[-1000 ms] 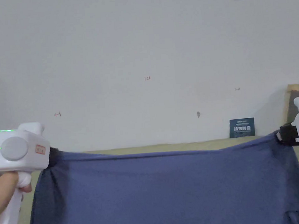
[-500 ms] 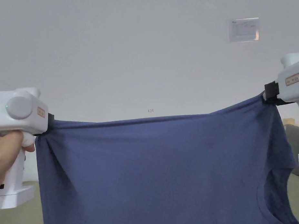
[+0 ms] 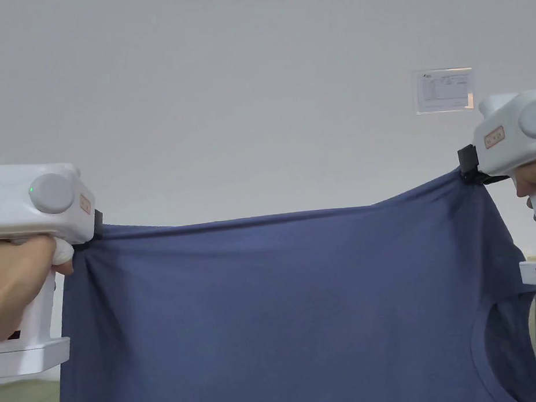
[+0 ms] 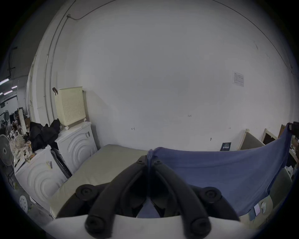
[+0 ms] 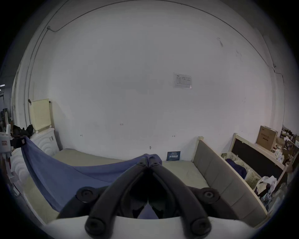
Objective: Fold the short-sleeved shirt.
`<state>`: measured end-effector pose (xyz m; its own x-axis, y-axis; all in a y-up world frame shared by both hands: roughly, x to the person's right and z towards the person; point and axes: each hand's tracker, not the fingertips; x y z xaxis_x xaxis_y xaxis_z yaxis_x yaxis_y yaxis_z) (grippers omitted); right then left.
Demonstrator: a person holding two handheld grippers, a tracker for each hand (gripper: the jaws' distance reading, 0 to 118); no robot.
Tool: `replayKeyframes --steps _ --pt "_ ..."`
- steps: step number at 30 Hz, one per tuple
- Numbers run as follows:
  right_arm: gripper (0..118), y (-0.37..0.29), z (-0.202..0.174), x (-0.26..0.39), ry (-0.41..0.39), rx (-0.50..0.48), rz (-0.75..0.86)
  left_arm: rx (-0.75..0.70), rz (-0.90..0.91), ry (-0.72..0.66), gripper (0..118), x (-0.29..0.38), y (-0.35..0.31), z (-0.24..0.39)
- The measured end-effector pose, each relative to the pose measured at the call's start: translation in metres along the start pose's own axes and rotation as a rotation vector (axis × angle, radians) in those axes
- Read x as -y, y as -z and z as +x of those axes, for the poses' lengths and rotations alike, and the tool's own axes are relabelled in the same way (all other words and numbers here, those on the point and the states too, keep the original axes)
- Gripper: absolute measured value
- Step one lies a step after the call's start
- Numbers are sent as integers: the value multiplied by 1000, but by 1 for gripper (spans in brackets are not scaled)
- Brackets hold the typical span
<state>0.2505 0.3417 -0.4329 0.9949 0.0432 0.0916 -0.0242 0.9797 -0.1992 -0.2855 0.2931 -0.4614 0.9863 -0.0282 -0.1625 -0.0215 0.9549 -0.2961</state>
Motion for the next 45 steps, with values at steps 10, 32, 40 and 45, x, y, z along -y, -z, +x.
replayKeyframes --steps 10,32,40,45 --pt "0 76 -5 -28 -40 47 29 -62 12 71 3 -14 77 42" --pt "0 189 -8 250 22 5 -301 -32 -270 148 3 226 228 63" --pt "0 79 8 351 41 -55 -414 52 -374 139 3 315 146 35" --pt "0 -17 14 424 54 -72 -477 113 -435 128 3 372 62 10"
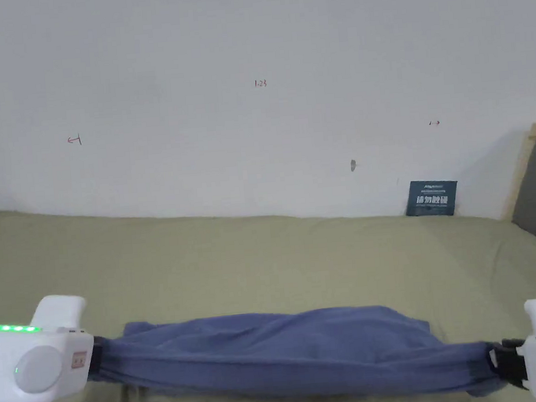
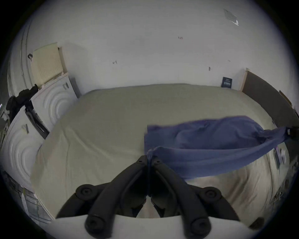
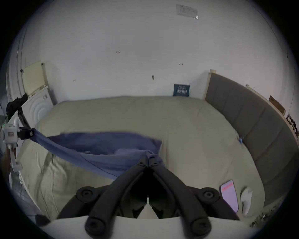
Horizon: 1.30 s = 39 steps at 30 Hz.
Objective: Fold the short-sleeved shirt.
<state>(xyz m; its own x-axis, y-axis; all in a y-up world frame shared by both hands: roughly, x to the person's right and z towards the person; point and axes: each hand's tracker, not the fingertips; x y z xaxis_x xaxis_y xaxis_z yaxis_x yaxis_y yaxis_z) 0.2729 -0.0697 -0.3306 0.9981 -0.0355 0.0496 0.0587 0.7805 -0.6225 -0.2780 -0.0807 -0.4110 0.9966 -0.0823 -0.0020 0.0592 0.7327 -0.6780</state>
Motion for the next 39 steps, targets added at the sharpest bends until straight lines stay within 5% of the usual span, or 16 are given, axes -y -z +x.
replayKeyframes --steps 12,25,28,29,31,32,37,39 --pt "0 -111 -11 183 31 -58 -84 34 -50 -80 3 157 -99 -47" --pt "0 -117 -2 219 74 -61 -140 28 -113 -101 3 219 -107 -45" --pt "0 -112 -3 221 77 -65 -147 28 -116 -116 11 225 -104 -46" --pt "25 -110 -3 222 85 -66 -153 36 -114 -137 34 227 -105 -45" --pt "106 -110 -4 222 105 -66 -170 48 -119 -169 96 231 -105 -47" --pt "115 -109 -6 223 112 -51 -179 26 -132 -180 107 232 -105 -47" --pt "112 -122 -16 217 90 -24 -115 8 -98 -190 106 227 -130 -42" --pt "95 -128 -21 213 67 4 -107 -1 -75 -187 89 228 -142 -37"
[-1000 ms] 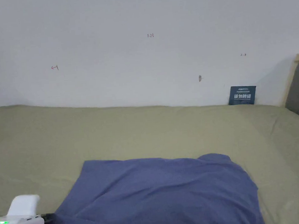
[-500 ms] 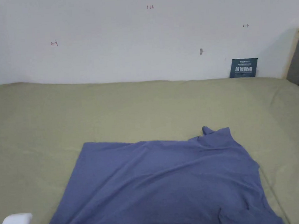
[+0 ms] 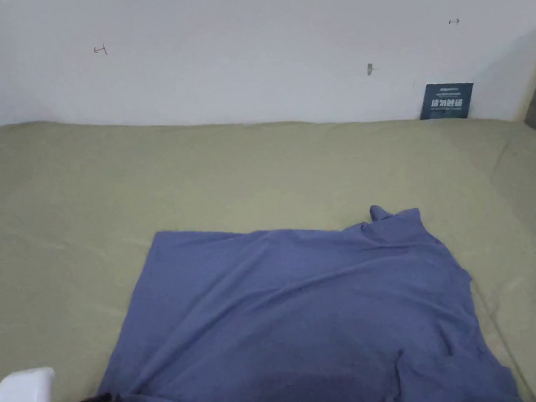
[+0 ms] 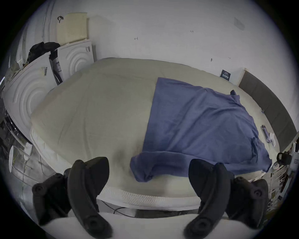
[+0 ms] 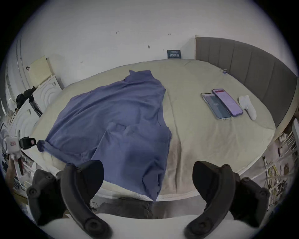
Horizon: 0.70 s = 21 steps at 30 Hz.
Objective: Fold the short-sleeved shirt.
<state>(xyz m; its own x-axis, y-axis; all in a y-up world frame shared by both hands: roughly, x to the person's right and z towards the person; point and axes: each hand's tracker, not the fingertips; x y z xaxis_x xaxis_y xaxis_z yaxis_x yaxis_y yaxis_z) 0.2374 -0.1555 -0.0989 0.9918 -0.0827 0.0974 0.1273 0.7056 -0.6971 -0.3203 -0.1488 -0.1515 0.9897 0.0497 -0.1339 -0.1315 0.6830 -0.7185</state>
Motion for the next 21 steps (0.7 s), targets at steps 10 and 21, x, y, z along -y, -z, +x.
replayKeyframes --steps 10,21 --pt "0 -7 -11 16 -7 7 46 -50 5 44 0 10 3 1" --pt "0 -11 -9 23 -15 16 51 -33 -15 26 62 1 22 -10"
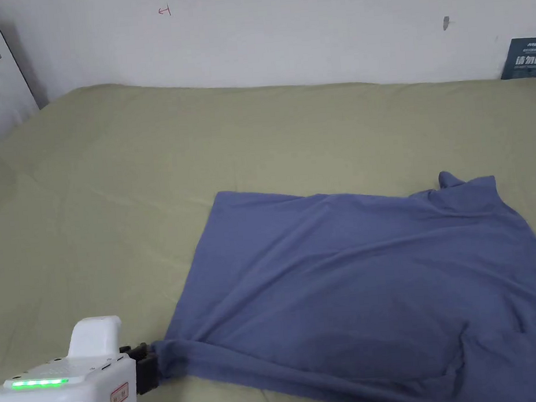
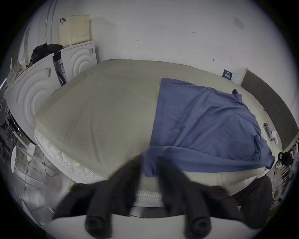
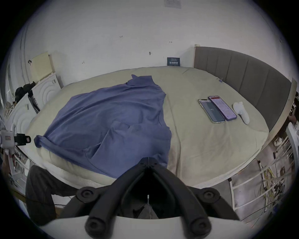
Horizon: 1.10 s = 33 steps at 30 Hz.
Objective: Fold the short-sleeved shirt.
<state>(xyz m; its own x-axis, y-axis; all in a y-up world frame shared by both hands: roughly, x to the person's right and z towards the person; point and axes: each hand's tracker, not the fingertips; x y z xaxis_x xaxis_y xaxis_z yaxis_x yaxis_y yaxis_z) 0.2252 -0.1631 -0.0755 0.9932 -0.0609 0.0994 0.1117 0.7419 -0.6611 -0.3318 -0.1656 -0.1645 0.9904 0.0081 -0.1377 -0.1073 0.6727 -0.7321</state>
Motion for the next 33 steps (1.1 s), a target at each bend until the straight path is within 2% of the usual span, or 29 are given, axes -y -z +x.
replayKeyframes --steps 1,2,7,8,9,10,11,13,16,19,20,22,23,24,26,27,28,29,30,31,33 --pt "0 0 1 1 0 -4 0 -5 1 -1 94 -2 4 -2" --pt "0 0 1 1 -1 0 -2 -20 -25 10 111 -5 12 -2" --pt "0 2 7 1 26 10 -2 -46 -170 102 110 -12 52 8" --pt "0 2 7 2 26 13 -2 -45 -160 96 106 -12 58 10" --pt "0 2 8 2 25 15 -8 -46 -160 77 95 -9 56 10" --pt "0 3 9 3 25 13 -15 -40 -141 40 68 -8 55 10" --pt "0 4 9 4 24 15 -20 6 -132 12 5 -6 52 11" --pt "0 5 10 4 28 13 -29 60 -160 -50 3 -4 47 11" --pt "0 8 12 3 52 -8 -37 50 -138 -30 3 -7 37 9" --pt "2 9 10 2 21 -13 -45 53 -134 -39 3 -3 30 9" --pt "28 9 8 2 11 -3 -46 47 -132 -39 3 -2 29 10" --pt "111 14 10 3 8 -22 -93 49 -139 -45 3 -2 29 8" --pt "113 14 10 6 20 -49 -122 48 -139 -49 3 -1 29 8" --pt "107 10 9 5 5 -72 -127 48 -143 -51 3 -1 29 9" --pt "106 14 9 6 -14 -42 -167 42 -138 -46 3 -1 29 9" --pt "101 34 9 8 -38 -26 -169 41 -139 -41 3 -2 29 10" --pt "85 42 9 9 -47 -22 -175 39 -138 -39 3 -2 29 10" --pt "42 47 10 9 -39 -24 -178 39 -138 -40 3 -2 29 10" --pt "7 51 12 9 -29 -30 -195 41 -138 -40 3 -3 28 9" --pt "1 52 15 9 -26 -38 -209 41 -135 -41 3 -4 27 9" --pt "1 47 15 8 -13 -54 -216 46 -133 -39 3 -7 26 6"
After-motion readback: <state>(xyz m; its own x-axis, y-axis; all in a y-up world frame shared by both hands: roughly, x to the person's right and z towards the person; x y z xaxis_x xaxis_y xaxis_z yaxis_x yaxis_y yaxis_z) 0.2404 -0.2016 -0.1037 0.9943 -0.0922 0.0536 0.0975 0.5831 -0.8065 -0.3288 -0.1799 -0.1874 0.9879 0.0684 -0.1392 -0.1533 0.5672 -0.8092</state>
